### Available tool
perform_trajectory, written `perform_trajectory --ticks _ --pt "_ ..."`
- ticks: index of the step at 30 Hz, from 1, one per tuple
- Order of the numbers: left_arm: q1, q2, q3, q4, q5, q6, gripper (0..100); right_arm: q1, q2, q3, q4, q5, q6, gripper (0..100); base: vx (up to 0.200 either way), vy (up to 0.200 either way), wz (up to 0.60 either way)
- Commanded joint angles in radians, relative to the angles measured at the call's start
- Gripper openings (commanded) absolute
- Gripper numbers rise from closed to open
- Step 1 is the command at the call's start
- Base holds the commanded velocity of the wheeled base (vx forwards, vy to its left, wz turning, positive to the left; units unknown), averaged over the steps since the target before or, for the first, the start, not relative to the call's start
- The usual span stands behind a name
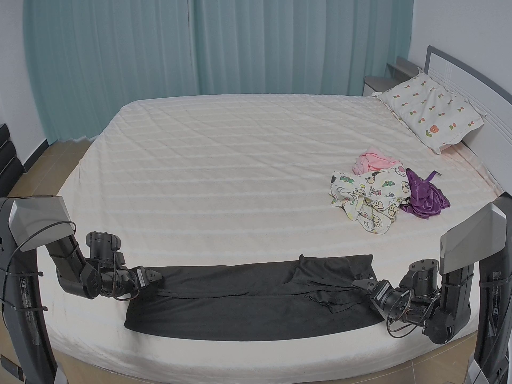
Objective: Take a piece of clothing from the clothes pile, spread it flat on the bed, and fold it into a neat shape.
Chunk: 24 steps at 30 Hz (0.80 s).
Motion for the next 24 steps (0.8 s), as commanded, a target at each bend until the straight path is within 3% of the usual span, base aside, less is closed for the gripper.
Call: perform_trajectory --ticks 1,15,16,24 --pt "-0.002 0.017 0.000 -0.002 -0.001 0.001 100 0.001 0.004 0.000 -0.011 0.000 0.000 100 0.000 0.000 0.00" --pt "-0.017 0.020 0.044 -0.005 0.005 0.079 100 0.001 0.005 0.000 -0.011 0.000 -0.002 100 0.000 0.000 0.00" --pt "-0.019 0.018 0.047 -0.005 0.005 0.080 0 0.001 0.005 0.000 -0.013 0.000 -0.002 100 0.000 0.000 0.00" --pt "-0.022 0.014 0.049 -0.005 0.007 0.076 0 0.001 0.005 0.000 -0.011 0.000 -0.002 100 0.000 0.000 0.00"
